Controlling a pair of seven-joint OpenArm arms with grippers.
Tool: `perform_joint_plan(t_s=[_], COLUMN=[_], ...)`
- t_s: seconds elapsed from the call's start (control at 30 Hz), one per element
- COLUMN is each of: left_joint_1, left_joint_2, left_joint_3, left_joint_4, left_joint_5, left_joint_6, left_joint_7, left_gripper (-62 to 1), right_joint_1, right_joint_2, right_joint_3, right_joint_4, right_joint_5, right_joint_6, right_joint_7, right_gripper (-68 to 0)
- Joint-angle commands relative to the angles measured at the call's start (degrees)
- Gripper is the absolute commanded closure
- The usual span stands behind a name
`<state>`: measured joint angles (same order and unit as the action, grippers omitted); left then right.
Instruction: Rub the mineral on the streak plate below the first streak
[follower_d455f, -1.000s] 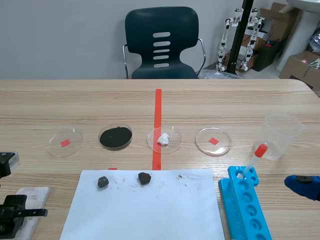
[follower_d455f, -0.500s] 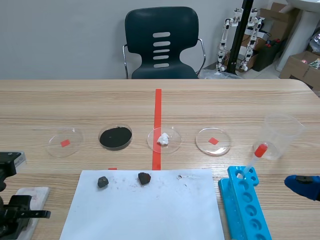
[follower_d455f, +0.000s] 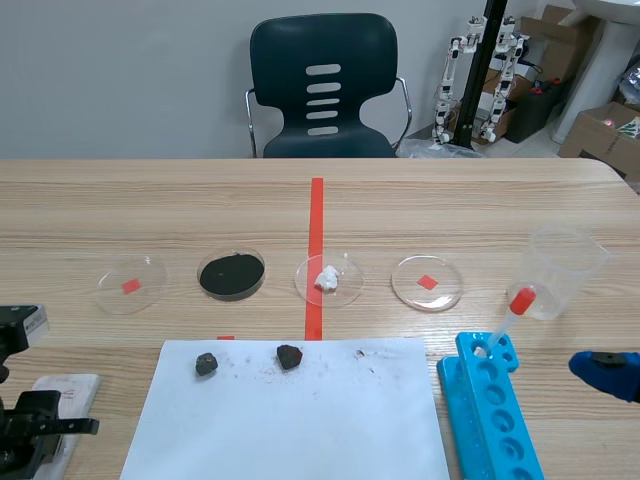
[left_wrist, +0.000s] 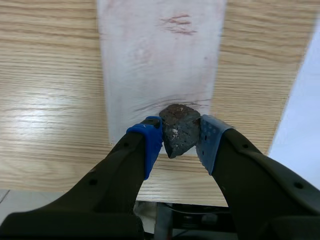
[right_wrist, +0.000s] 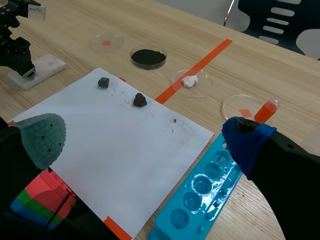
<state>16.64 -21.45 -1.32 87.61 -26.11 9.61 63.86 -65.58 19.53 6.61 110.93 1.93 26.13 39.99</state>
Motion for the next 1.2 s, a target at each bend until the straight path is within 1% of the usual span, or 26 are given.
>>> perform_joint_plan(t_s=[0.0, 0.07, 0.2, 0.23, 0.27, 0.33, 0.4, 0.43, 0.5, 0.6, 0.63, 0.7, 0.87, 1.03, 1.07, 1.1, 1.17], left_joint_1=[-0.26, -0.50, -0.63, -0.63, -0.63, -0.61, -0.61, -0.61, -0.59, -0.26, 0.04, 1.46, 8.52, 15.98, 17.59, 19.32, 22.91], left_joint_2=[0.31, 0.31, 0.28, 0.28, 0.28, 0.28, 0.15, -0.09, -0.61, -0.83, -0.83, -0.81, -0.61, -0.46, -0.33, -0.15, 0.52], left_joint_3=[0.24, 0.24, 0.24, 0.24, 0.24, 0.24, 0.24, 0.24, 0.24, 0.24, 0.24, 0.24, 0.24, 0.15, -0.04, -0.39, -1.22], left_joint_4=[0.33, 0.33, 0.33, 0.33, 0.33, 0.33, 0.33, 0.33, 0.33, 0.37, 0.57, 1.92, 9.86, 18.25, 20.06, 21.86, 25.14], left_joint_5=[-2.19, -3.26, -3.17, -2.34, -0.70, 3.45, 7.08, 8.26, 9.70, 10.62, 10.60, 10.51, 10.32, 10.32, 10.32, 10.34, 10.36], left_joint_6=[-0.79, -1.49, -1.46, -1.44, -1.44, -1.16, 0.26, 0.76, 1.64, 1.62, 1.60, 1.60, 1.53, 1.11, 0.59, -0.74, -4.50], left_joint_7=[0.09, 0.07, 0.07, 0.07, 0.09, 0.37, 0.52, 0.57, 0.72, -0.11, -1.55, -6.73, -25.55, -39.43, -41.38, -42.64, -44.85], left_gripper=[-13.0, -13.0, -13.0, -13.0, -13.0, -13.0, -13.0, -13.0, -13.0, -13.0, -13.0, -13.0, -13.0, -13.0, -13.0, -13.0, -13.0], right_joint_1=[0.04, 0.04, 0.04, 0.04, 0.04, 0.04, 0.04, 0.04, 0.04, 0.04, 0.04, 0.04, 0.04, 0.04, 0.04, 0.04, 0.04], right_joint_2=[0.00, 0.00, 0.00, 0.00, 0.00, 0.00, 0.00, 0.00, 0.00, 0.00, 0.00, 0.00, 0.00, 0.00, 0.00, 0.00, 0.00], right_joint_3=[0.07, 0.07, 0.07, 0.07, 0.07, 0.07, 0.07, 0.07, 0.07, 0.07, 0.07, 0.07, 0.07, 0.07, 0.07, 0.07, 0.07], right_joint_4=[0.48, 0.48, 0.48, 0.48, 0.48, 0.48, 0.48, 0.48, 0.48, 0.48, 0.48, 0.48, 0.48, 0.48, 0.48, 0.48, 0.48], right_joint_5=[0.87, 0.87, 0.87, 0.87, 0.87, 0.87, 0.87, 0.87, 0.85, 0.87, 0.87, 0.87, 0.87, 0.87, 0.87, 0.87, 0.87], right_joint_6=[0.04, 0.04, 0.04, 0.04, 0.04, 0.04, 0.04, 0.04, 0.04, 0.04, 0.04, 0.04, 0.04, 0.04, 0.04, 0.04, 0.04], right_joint_7=[0.87, 0.87, 0.87, 0.87, 0.87, 0.87, 0.87, 0.87, 0.87, 0.87, 0.87, 0.87, 0.87, 0.87, 0.87, 0.87, 0.87], right_gripper=[-67.9, -67.9, -67.9, -67.9, -67.9, -67.9, -67.9, -67.9, -67.9, -67.9, -67.9, -67.9, -67.9, -67.9, -67.9, -67.9, -67.9])
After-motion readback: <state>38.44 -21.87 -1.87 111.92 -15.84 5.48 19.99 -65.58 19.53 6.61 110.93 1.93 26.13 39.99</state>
